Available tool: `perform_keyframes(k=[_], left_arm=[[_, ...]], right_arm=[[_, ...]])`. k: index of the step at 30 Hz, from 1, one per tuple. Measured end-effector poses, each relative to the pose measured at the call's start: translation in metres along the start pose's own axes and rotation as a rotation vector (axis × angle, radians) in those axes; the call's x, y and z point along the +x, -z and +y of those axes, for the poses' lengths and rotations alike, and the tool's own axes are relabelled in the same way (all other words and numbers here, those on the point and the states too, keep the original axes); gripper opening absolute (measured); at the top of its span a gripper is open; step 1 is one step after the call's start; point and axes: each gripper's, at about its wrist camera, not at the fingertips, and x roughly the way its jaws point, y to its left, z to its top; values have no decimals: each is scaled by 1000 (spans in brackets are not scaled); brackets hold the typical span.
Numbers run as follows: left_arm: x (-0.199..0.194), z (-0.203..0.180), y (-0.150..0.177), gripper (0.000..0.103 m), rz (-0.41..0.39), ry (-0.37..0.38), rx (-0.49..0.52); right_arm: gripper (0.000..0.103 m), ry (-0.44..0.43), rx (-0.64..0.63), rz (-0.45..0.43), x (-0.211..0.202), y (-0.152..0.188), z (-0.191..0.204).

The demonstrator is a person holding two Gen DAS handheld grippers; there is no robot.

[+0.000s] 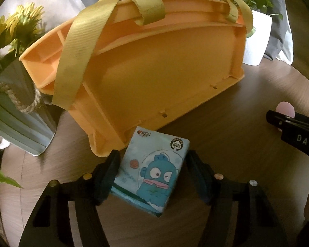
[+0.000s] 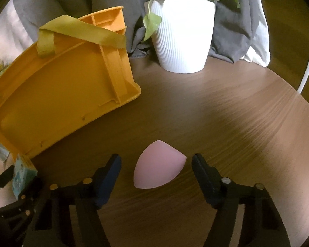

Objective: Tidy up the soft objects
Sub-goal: 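Grasp the blue tissue pack with the left tool while the right tool grasps the pink sponge, then lift the tissue pack and sponge and carry both over the crate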

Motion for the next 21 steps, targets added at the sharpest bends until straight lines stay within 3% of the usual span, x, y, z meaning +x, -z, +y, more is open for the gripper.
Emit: perform_keyframes(k=[2, 6, 21], left_arm=[[-1, -2, 1, 62, -2, 5, -3], [-4, -4, 3, 62, -5, -9, -2], [-47, -10, 4, 61, -50, -17, -120]], right_arm=[[64, -3, -9, 5, 1, 0, 0], [47, -3, -29, 7, 2, 2, -1], [46, -92, -124, -33, -27, -3, 0]])
